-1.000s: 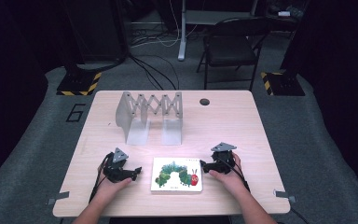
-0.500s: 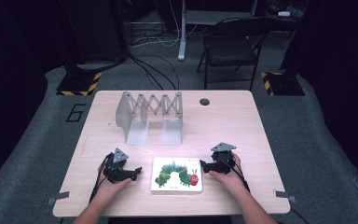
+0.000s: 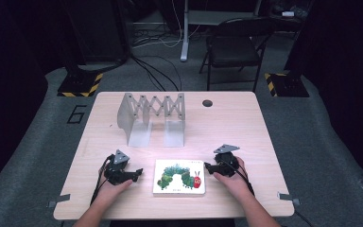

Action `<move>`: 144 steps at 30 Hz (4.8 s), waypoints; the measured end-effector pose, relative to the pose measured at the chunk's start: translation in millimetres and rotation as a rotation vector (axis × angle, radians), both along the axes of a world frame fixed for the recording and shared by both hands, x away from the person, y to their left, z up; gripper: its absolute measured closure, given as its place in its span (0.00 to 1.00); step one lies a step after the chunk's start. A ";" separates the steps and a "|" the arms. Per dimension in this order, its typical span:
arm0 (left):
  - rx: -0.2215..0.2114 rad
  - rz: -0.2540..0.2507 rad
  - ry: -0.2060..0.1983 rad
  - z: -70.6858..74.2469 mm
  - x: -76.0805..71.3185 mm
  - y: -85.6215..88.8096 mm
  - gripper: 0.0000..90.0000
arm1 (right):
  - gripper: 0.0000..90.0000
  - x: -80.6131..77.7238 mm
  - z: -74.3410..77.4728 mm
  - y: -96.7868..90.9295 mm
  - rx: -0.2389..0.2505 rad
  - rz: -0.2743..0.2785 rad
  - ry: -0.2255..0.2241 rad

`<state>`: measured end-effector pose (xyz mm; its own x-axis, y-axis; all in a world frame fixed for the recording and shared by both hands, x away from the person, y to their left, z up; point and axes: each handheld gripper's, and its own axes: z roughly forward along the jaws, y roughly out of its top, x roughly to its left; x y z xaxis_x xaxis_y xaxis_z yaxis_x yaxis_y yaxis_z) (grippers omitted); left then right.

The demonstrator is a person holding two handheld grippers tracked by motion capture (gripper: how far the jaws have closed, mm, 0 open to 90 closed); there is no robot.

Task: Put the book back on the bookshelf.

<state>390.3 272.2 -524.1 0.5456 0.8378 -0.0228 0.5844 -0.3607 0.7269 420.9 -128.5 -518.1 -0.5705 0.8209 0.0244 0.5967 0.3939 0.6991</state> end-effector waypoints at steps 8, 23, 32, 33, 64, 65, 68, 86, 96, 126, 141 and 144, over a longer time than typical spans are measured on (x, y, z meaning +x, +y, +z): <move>-0.024 -0.019 0.006 3.8 -2.1 -1.4 0.39 | 0.48 -0.1 4.1 -1.2 0.011 -0.006 0.007; -0.031 -0.048 -0.011 11.2 -11.3 -10.7 0.43 | 0.53 -5.0 10.2 4.0 -0.021 0.011 -0.003; -0.029 -0.077 -0.029 15.9 -19.4 -19.0 0.41 | 0.52 -9.1 12.7 8.1 0.011 0.020 0.008; -0.018 -0.091 -0.032 17.3 -21.0 -20.3 0.41 | 0.51 -10.5 13.5 9.2 0.020 0.025 0.009; -0.069 -0.174 -0.013 23.4 -52.6 -49.7 0.29 | 0.49 -12.4 16.3 11.5 0.062 0.041 0.018; -0.062 -0.176 -0.013 23.4 -53.2 -50.4 0.29 | 0.49 -11.9 16.3 11.6 0.057 0.047 0.013; -0.080 -0.177 -0.007 22.8 -54.1 -51.6 0.29 | 0.49 -12.0 16.7 13.8 0.063 0.044 0.019; -0.033 -0.222 0.020 11.4 -60.7 -65.1 0.28 | 0.49 -10.8 16.1 23.1 0.085 0.069 0.034; -0.020 -0.235 0.032 5.5 -62.5 -71.7 0.27 | 0.48 -6.8 11.9 28.5 0.093 0.095 0.054; -0.018 -0.208 0.018 0.1 -63.7 -91.9 0.26 | 0.45 6.0 4.8 24.5 0.153 0.066 0.116; -0.004 -0.204 -0.009 -2.8 -67.1 -96.0 0.25 | 0.43 8.5 4.0 23.1 0.170 0.053 0.133; 0.004 -0.205 -0.009 -2.5 -67.2 -96.1 0.25 | 0.44 9.1 4.5 22.6 0.178 0.045 0.144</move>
<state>323.1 176.1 -526.7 0.7048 0.7093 -0.0141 0.4922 -0.4746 0.7297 429.9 -105.9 -513.7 -0.5865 0.7703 0.2502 0.6798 0.3003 0.6691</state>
